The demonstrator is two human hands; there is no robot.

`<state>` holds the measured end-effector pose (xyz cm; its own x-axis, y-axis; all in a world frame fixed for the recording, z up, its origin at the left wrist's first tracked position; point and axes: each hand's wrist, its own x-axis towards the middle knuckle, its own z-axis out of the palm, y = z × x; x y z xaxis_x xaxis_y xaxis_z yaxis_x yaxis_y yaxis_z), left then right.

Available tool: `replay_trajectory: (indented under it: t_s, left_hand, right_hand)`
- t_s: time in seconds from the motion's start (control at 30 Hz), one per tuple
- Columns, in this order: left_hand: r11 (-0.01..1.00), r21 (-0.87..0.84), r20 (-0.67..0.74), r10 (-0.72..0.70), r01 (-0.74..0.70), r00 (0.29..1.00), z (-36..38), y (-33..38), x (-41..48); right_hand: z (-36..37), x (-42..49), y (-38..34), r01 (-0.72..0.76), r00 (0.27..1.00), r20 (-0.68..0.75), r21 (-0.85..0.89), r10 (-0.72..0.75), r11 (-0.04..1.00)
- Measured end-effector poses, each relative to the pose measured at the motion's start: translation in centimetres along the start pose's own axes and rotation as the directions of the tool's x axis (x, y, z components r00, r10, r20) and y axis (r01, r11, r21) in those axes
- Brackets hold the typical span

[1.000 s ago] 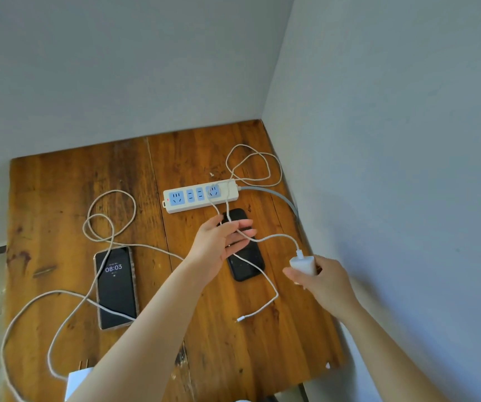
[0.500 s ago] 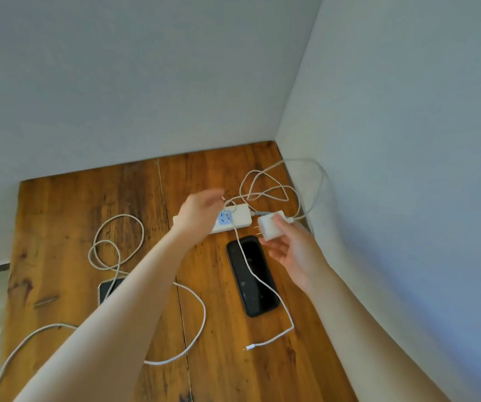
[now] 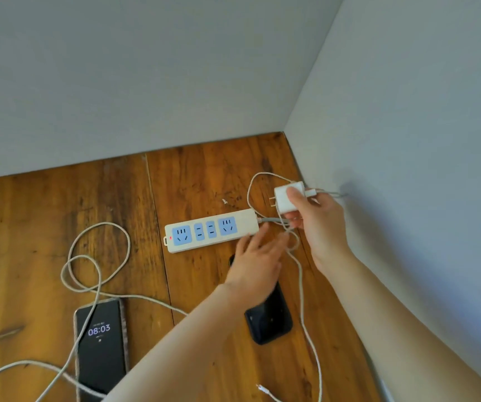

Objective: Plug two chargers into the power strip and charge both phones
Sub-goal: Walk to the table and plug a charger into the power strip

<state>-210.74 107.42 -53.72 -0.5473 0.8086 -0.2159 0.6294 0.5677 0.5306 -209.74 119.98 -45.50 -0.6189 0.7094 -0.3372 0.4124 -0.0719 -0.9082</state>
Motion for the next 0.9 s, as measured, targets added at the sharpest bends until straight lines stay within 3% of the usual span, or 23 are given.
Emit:
replay_trajectory:
  t_s: [0.1, 0.17, 0.27, 0.33, 0.37, 0.43, 0.57, 0.9]
  left_hand:
    - [0.986, -0.077, 0.238, 0.163, -0.149, 0.957, 1.8, 2.7, -0.6]
    - [0.98, -0.14, 0.239, 0.172, -0.142, 0.956, 1.6, 3.0, -1.3]
    - [0.985, -0.172, -0.103, -0.027, 0.009, 0.994, -0.2, 0.6, -3.1]
    - [0.974, -0.134, -0.341, -0.216, 0.18, 0.915, -1.5, -2.3, -4.0]
    - [0.957, -0.13, -0.395, -0.291, 0.26, 0.872, -2.2, -3.7, -4.3]
    - [0.927, -0.097, -0.364, -0.371, 0.362, 0.854, -3.2, -6.1, -4.4]
    - [0.921, -0.085, -0.215, -0.389, 0.38, 0.896, -3.8, -8.4, -4.3]
    - [0.892, -0.068, -0.166, -0.452, 0.448, 0.876, -4.4, -8.0, -3.6]
  right_hand:
    - [1.0, 0.8, -0.8, 0.089, 0.995, 0.063, -0.086, -0.083, 0.992]
    - [1.6, 1.1, -0.5, 0.1, 0.985, 0.15, -0.128, -0.081, 0.987]
    - [2.1, 1.3, 1.2, 0.065, 0.977, 0.21, -0.183, -0.026, 0.981]
    - [2.6, 1.4, 2.2, 0.065, 0.97, 0.243, -0.251, -0.002, 0.966]
    - [2.9, 1.5, 2.5, 0.081, 0.962, 0.273, -0.279, -0.002, 0.957]
    - [3.7, 1.8, 2.8, 0.112, 0.939, 0.343, -0.293, -0.005, 0.95]
    - [4.8, 2.5, 2.8, 0.186, 0.895, 0.446, -0.351, -0.011, 0.918]
    - [5.3, 4.8, 1.3, 0.384, 0.794, 0.608, -0.487, -0.011, 0.785]
